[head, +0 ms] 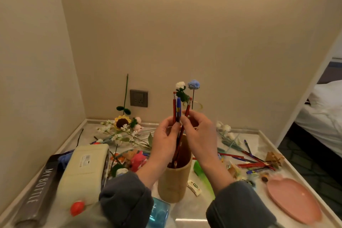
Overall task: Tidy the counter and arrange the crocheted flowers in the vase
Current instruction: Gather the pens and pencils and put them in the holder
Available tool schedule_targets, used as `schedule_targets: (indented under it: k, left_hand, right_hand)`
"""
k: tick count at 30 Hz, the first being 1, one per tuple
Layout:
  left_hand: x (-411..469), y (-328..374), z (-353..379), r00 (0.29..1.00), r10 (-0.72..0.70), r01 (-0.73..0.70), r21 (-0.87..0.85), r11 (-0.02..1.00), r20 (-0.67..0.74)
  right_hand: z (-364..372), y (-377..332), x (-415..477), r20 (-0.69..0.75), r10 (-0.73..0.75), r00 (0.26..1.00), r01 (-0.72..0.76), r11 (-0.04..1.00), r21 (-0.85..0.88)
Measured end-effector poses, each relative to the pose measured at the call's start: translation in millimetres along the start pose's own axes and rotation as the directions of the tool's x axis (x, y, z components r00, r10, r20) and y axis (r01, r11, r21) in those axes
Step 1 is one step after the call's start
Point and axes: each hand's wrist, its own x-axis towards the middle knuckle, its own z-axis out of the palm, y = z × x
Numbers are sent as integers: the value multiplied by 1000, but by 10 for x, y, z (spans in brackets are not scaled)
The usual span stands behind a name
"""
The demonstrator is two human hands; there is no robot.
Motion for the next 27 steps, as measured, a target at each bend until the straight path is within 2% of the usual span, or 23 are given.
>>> schedule_targets:
  k: [4, 8, 12, 19, 27]
  left_hand:
    - [-165, -235, 38, 996, -85, 85, 92, 992, -4]
    - [-189, -320, 39, 996, -85, 80, 249, 965, 10]
    - [-197, -320, 77, 997, -69, 72, 188, 980, -21]
    - [-217, -287, 84, 994, 51, -32, 181, 983, -100]
    - [-281, -49, 183, 976, 183, -164, 157, 974, -118]
  right_hand:
    - [41, 294, -189, 129, 113, 985, -100, 989, -105]
    - [57, 490, -308, 209, 153, 966, -121, 980, -159]
    - [35, 545, -330, 206, 171, 964, -149, 982, -116]
    - [-6, 570, -277, 179, 176, 968, -171, 984, -43]
    - [-124, 577, -280, 136, 171, 976, -179, 983, 49]
